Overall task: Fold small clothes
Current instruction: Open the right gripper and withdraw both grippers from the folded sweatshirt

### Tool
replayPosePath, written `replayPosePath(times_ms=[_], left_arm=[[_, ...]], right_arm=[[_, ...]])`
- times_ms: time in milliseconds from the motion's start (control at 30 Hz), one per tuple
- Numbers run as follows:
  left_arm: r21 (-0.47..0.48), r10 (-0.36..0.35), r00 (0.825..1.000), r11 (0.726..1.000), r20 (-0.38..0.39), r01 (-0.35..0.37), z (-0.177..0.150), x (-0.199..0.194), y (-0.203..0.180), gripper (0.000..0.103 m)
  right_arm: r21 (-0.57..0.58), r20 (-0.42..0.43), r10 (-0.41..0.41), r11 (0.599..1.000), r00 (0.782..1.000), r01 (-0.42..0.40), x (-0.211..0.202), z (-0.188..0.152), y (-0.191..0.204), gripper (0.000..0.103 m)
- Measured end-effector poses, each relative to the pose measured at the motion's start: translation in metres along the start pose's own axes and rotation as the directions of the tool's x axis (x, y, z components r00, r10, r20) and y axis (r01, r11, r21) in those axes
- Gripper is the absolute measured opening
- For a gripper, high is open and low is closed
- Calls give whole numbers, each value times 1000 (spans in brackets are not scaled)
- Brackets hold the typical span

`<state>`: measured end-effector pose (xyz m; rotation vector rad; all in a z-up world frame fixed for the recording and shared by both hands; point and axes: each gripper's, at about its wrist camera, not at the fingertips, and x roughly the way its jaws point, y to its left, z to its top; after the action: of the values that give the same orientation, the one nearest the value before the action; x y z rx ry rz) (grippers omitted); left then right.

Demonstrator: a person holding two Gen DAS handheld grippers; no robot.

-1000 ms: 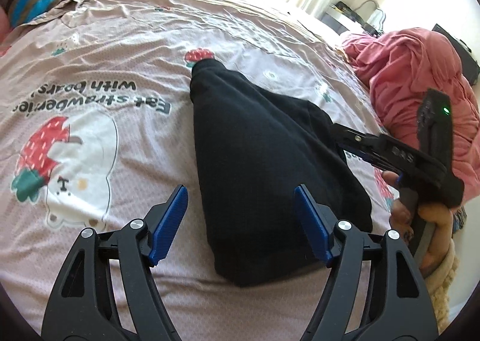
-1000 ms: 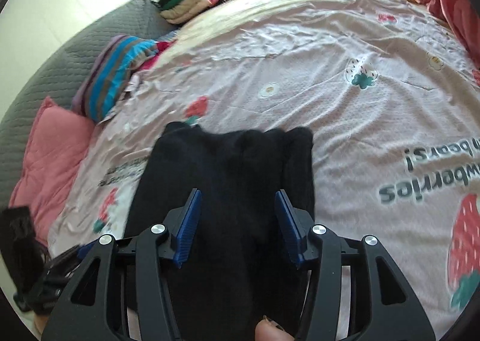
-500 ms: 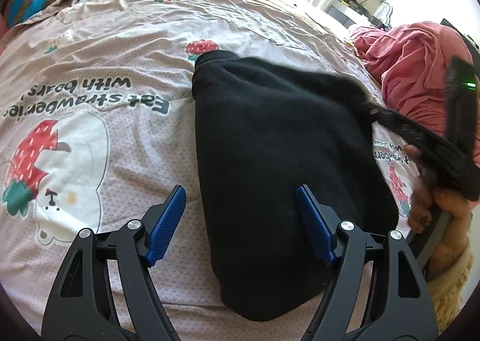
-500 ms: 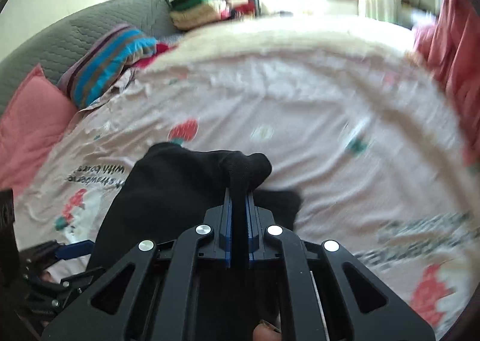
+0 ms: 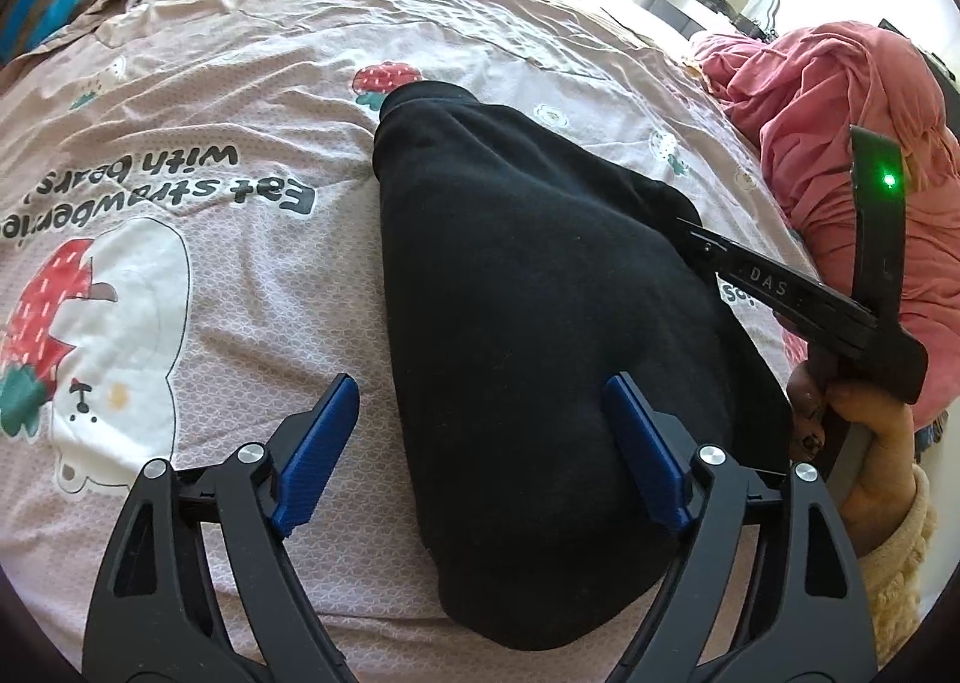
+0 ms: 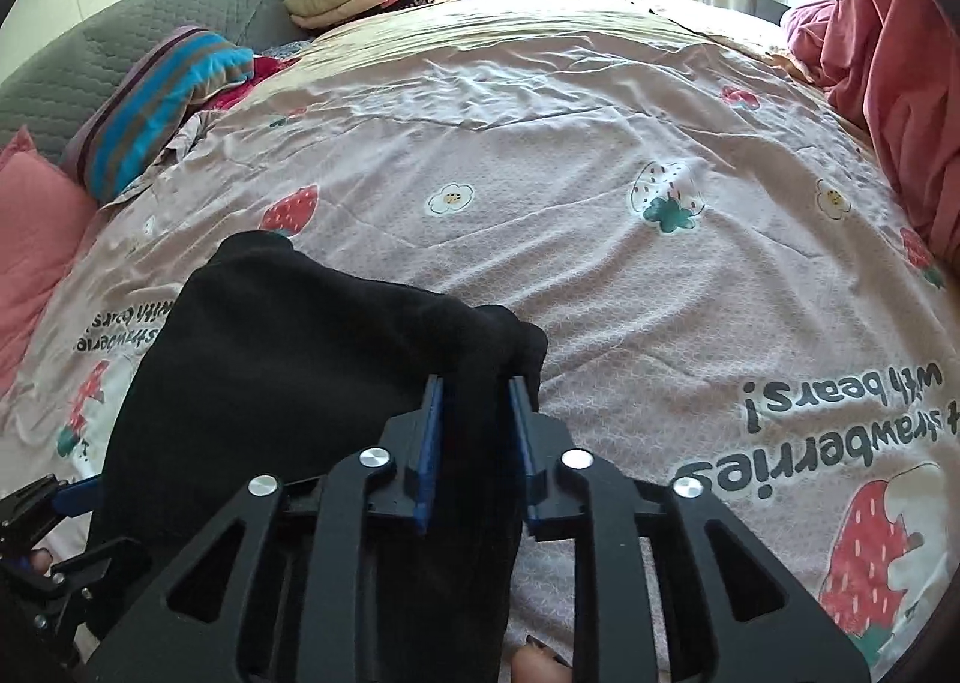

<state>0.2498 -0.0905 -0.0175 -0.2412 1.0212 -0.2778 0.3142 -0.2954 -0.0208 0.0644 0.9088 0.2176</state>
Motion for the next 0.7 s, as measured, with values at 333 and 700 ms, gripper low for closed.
replayPosePath(times_ms=[333,700], left_arm=[[-7,-1,1000,1000,6,1,-3,-3,0,77],[5,3,1000,1000,17,-3,-3,-12,-2,86]], right_arm=[[-7,20,-11,1000,1000,12,-15,-4,2,39],[7,115,-18,1000,993,17,-55,-8,4,88]])
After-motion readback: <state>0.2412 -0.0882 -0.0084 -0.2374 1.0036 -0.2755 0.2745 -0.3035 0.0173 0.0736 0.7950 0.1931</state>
